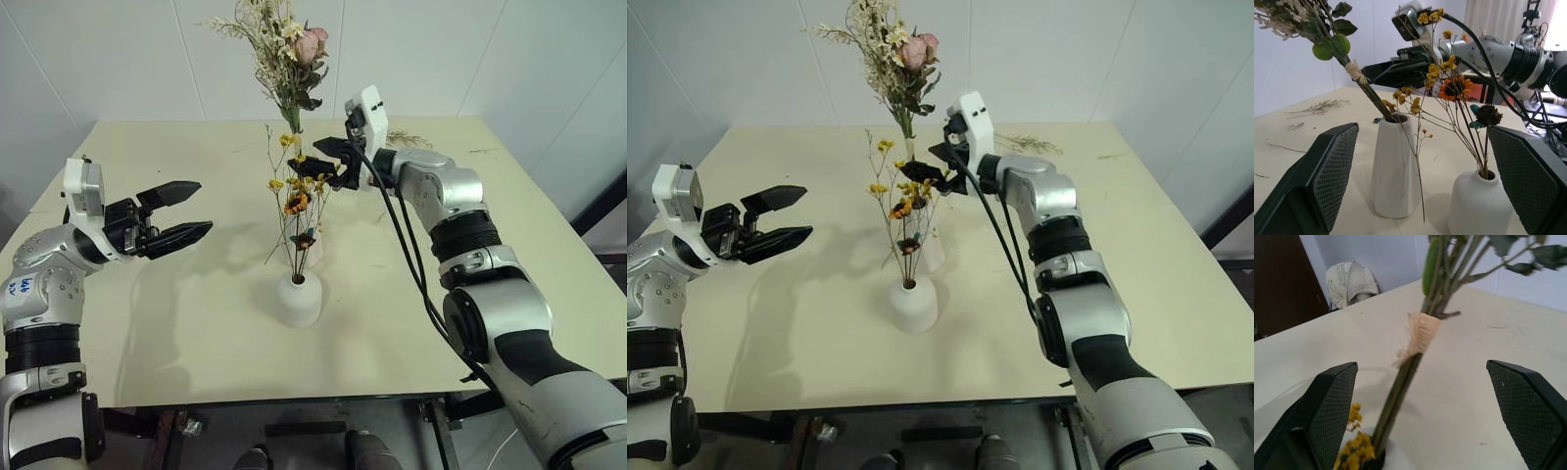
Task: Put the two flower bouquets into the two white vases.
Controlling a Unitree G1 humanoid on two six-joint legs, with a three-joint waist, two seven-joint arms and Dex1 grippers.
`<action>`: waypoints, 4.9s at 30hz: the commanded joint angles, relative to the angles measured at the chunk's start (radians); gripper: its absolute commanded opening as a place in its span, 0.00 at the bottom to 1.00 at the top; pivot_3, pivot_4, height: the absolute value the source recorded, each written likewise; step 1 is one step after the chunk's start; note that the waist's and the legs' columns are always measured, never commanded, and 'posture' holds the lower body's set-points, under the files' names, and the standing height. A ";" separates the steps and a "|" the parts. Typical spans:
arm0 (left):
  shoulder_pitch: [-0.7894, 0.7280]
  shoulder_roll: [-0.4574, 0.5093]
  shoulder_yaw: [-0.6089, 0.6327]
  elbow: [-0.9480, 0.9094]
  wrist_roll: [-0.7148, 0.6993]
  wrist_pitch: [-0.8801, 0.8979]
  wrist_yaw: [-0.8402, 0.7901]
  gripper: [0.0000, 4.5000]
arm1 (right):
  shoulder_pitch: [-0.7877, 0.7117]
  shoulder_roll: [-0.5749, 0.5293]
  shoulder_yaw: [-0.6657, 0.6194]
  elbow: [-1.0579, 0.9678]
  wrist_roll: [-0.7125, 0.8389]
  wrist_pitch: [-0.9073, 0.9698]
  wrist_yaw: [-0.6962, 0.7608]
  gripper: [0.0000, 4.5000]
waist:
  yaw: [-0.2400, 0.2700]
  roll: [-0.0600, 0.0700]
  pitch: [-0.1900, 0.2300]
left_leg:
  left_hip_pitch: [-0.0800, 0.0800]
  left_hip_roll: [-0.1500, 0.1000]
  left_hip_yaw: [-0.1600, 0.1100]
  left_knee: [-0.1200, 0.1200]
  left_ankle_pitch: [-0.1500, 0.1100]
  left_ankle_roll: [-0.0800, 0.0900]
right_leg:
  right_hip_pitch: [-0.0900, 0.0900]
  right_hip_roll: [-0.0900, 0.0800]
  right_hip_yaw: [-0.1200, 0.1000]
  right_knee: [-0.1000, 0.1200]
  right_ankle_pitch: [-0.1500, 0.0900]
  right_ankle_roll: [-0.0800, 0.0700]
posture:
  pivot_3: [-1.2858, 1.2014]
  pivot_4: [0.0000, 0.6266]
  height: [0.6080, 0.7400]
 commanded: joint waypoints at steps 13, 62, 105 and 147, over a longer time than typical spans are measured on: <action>0.056 0.018 0.061 -0.091 -0.035 0.011 0.037 1.00 | -0.094 0.045 -0.027 0.092 -0.025 -0.061 0.005 0.41 | 0.002 0.000 0.000 | -0.001 0.000 0.000 0.000 0.000 0.000 | -0.001 0.000 0.000 0.000 0.000 0.000 | 0.52 0.24 1.00; -0.027 0.016 0.012 -0.018 -0.012 0.003 0.020 1.00 | 0.291 0.083 -0.072 -0.385 0.127 -0.128 -0.010 0.00 | 0.004 0.000 0.000 | -0.001 0.000 0.000 0.000 0.001 -0.001 | -0.002 0.000 0.000 0.002 0.000 0.000 | 0.52 0.24 1.00; -0.041 0.007 0.006 -0.009 -0.011 -0.008 0.011 1.00 | 0.378 -0.006 -0.003 -0.501 0.110 -0.115 0.073 1.00 | 0.006 0.000 0.000 | -0.001 0.000 0.000 0.000 0.001 -0.001 | -0.002 0.000 0.000 0.002 0.000 0.000 | 0.52 0.24 1.00; -0.195 -0.061 -0.066 0.258 0.068 -0.126 -0.100 1.00 | 0.557 -0.644 -0.052 -0.842 0.115 0.210 0.143 1.00 | 0.021 -0.001 0.000 | -0.002 -0.001 0.001 0.002 0.002 0.000 | -0.002 0.000 0.001 -0.001 0.000 0.000 | 0.52 0.24 1.00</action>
